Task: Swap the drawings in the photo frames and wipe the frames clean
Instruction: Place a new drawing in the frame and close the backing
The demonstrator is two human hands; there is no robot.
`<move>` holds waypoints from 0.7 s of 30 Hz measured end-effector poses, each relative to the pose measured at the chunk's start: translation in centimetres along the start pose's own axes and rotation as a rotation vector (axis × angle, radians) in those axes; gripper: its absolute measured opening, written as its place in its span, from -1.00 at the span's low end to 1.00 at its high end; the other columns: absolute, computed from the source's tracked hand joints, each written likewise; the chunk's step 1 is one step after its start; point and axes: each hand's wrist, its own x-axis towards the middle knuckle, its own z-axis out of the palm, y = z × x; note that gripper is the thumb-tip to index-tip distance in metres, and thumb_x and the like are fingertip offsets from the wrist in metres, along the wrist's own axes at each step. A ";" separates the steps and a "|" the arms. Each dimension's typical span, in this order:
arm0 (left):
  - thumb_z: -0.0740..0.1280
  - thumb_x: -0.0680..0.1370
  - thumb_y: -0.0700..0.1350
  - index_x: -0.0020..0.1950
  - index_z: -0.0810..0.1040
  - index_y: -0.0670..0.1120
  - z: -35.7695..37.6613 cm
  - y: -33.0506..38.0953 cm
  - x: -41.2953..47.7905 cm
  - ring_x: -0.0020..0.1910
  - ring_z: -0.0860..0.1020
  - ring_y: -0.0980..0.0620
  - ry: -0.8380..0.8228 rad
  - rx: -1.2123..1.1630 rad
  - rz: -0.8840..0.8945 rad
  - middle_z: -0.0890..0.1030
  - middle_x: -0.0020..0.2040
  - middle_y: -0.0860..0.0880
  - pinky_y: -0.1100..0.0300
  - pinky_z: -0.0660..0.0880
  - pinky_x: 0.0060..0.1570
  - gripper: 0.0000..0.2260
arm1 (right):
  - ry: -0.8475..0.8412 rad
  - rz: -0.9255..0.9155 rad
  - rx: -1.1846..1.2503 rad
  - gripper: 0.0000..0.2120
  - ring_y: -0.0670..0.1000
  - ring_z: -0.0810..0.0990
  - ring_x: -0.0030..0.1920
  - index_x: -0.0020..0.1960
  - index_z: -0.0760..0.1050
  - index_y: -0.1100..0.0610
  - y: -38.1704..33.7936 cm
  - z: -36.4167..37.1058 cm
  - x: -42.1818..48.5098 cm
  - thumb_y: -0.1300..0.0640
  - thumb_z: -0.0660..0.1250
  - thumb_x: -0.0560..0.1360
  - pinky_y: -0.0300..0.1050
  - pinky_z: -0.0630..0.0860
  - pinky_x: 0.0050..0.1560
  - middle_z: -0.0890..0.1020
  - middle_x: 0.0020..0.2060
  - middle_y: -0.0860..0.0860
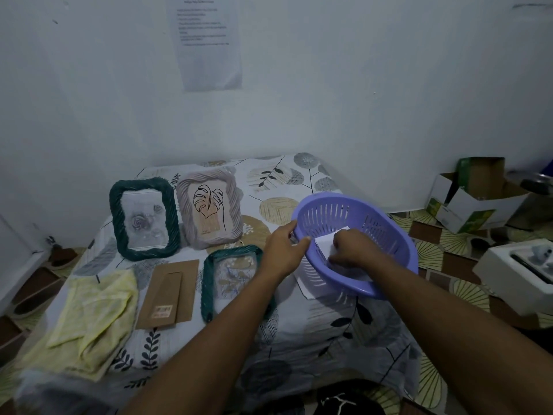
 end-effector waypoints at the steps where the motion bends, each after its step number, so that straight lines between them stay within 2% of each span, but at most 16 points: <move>1: 0.35 0.56 -0.05 0.49 0.30 -0.12 0.0 0.1 0.0 0.31 0.43 -0.04 0.003 0.000 0.001 0.42 0.41 -0.09 0.09 0.37 0.25 -0.47 | 0.002 0.005 0.006 -0.68 0.11 0.53 -0.18 -0.32 0.36 0.10 0.0 0.0 -0.1 -0.06 0.43 0.35 -0.13 0.38 -0.23 0.48 -0.31 0.05; 4: 0.35 0.56 -0.03 0.49 0.30 -0.11 0.0 0.1 -0.1 0.31 0.43 -0.04 0.003 0.007 -0.010 0.41 0.42 -0.09 0.06 0.37 0.27 -0.47 | 0.013 -0.011 -0.012 -0.61 0.09 0.51 -0.16 -0.20 0.41 0.10 0.0 0.1 0.0 -0.17 0.47 0.32 -0.11 0.37 -0.21 0.46 -0.27 0.04; 6: 0.35 0.56 -0.03 0.49 0.30 -0.11 -0.1 0.1 -0.1 0.33 0.42 -0.05 0.002 0.006 -0.014 0.40 0.43 -0.08 0.04 0.36 0.29 -0.47 | 0.018 -0.018 -0.017 -0.62 0.08 0.52 -0.15 -0.18 0.43 0.11 -0.1 0.1 0.1 -0.15 0.48 0.31 -0.11 0.39 -0.20 0.49 -0.24 0.05; 9: 0.34 0.56 -0.03 0.49 0.30 -0.12 -0.1 0.2 -0.2 0.35 0.40 -0.07 0.001 0.011 -0.013 0.40 0.43 -0.09 0.01 0.36 0.33 -0.47 | 0.010 -0.008 -0.008 -0.70 0.07 0.54 -0.20 -0.28 0.40 0.10 -0.3 0.0 0.0 -0.04 0.48 0.35 -0.13 0.41 -0.22 0.50 -0.30 0.04; 11: 0.35 0.56 -0.03 0.49 0.30 -0.11 -0.1 0.3 -0.2 0.36 0.40 -0.07 0.001 0.013 -0.017 0.39 0.44 -0.10 0.00 0.35 0.34 -0.47 | 0.022 -0.009 0.001 -0.69 0.10 0.54 -0.24 -0.37 0.34 0.08 -0.3 0.0 0.0 0.02 0.44 0.37 -0.14 0.40 -0.25 0.45 -0.38 0.03; 14: 0.35 0.56 -0.03 0.49 0.30 -0.11 -0.1 0.3 -0.2 0.36 0.40 -0.07 0.006 0.014 -0.020 0.40 0.43 -0.10 0.00 0.35 0.33 -0.47 | 0.087 -0.020 0.027 -0.68 0.13 0.48 -0.30 -0.39 0.30 0.10 -0.1 -0.2 -0.1 0.02 0.35 0.42 -0.15 0.34 -0.33 0.40 -0.42 0.05; 15: 0.34 0.56 -0.03 0.49 0.30 -0.11 -0.1 0.3 -0.3 0.35 0.40 -0.07 0.007 0.014 -0.020 0.40 0.43 -0.10 0.01 0.36 0.32 -0.47 | 0.110 -0.024 0.041 -0.73 0.14 0.49 -0.28 -0.33 0.34 0.12 0.0 -0.3 -0.1 0.02 0.34 0.44 -0.13 0.34 -0.33 0.43 -0.39 0.06; 17: 0.34 0.56 -0.03 0.49 0.30 -0.12 -0.1 0.3 -0.3 0.36 0.40 -0.06 0.001 0.011 -0.020 0.40 0.43 -0.09 0.02 0.35 0.32 -0.47 | 0.162 -0.046 0.063 -0.82 0.19 0.54 -0.16 -0.01 0.40 0.13 0.2 -0.4 -0.3 0.08 0.32 0.46 -0.08 0.43 -0.25 0.53 -0.22 0.11; 19: 0.34 0.56 -0.02 0.49 0.30 -0.12 -0.1 0.3 -0.3 0.36 0.40 -0.07 -0.008 0.017 -0.016 0.40 0.43 -0.09 0.03 0.35 0.32 -0.47 | 0.211 -0.081 0.065 -0.62 0.21 0.56 -0.12 0.26 0.30 0.06 0.4 -0.4 -0.4 0.16 0.30 0.48 -0.02 0.50 -0.19 0.57 -0.10 0.16; 21: 0.35 0.56 -0.02 0.49 0.30 -0.13 -0.2 0.3 -0.3 0.36 0.39 -0.07 -0.012 0.016 -0.017 0.40 0.43 -0.09 0.02 0.34 0.33 -0.46 | 0.247 -0.106 0.095 -0.52 0.21 0.57 -0.12 0.33 0.28 0.02 0.5 -0.6 -0.4 0.25 0.29 0.46 0.03 0.56 -0.15 0.60 -0.07 0.18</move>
